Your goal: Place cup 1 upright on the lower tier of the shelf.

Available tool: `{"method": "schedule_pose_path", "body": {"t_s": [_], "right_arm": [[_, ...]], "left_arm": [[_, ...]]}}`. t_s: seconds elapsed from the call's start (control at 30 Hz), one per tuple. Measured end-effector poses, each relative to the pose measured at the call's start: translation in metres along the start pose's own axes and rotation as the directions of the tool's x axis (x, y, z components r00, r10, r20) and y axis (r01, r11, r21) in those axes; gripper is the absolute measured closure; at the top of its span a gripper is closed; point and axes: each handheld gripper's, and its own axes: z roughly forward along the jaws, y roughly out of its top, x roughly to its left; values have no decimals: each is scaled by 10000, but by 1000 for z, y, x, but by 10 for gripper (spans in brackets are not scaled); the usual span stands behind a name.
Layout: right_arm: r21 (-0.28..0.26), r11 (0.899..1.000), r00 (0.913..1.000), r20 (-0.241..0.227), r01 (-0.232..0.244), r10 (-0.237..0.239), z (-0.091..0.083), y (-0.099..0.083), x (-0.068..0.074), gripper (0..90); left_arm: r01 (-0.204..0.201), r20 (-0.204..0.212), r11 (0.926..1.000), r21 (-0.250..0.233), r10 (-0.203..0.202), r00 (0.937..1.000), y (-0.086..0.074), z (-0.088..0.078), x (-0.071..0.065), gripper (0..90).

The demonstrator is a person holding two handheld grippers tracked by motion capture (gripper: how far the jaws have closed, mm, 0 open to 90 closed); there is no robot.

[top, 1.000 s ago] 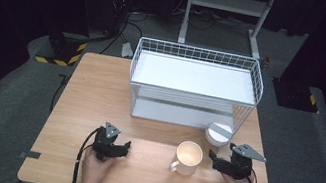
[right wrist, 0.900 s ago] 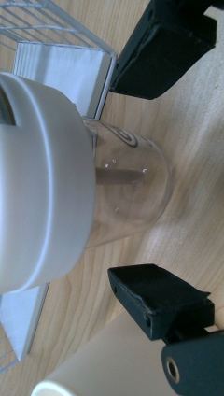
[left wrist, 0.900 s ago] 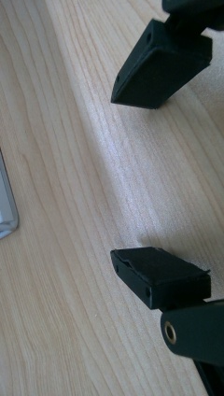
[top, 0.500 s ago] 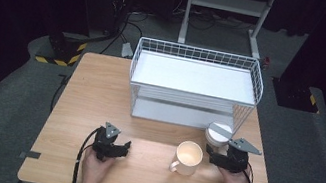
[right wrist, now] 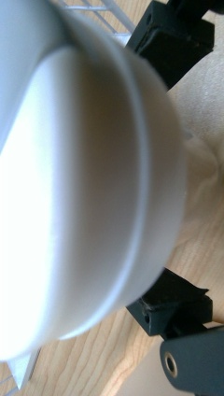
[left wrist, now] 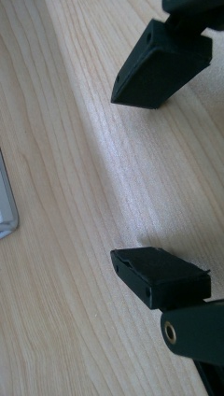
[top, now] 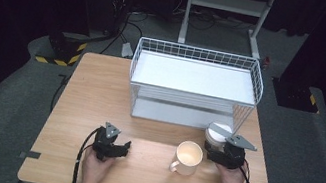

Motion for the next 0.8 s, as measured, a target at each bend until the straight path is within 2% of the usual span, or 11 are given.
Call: {"method": "schedule_pose_path", "body": {"t_s": [0.27, 0.43, 0.8], "right_arm": [[12, 9998, 9997, 147, 192, -192, 6, 4, 2, 147], [-122, 9996, 9996, 118, 251, -249, 7, 5, 4, 179], [-201, 9989, 9991, 64, 431, -430, 9, 5, 3, 186]], "left_arm": [[-2, 1, 10000, 0, 2, 10000, 0, 0, 0, 210], [-19, 0, 10000, -10, 19, 10000, 0, 0, 0, 211], [-21, -2, 10000, -13, 21, 10000, 0, 0, 0, 210]]}}
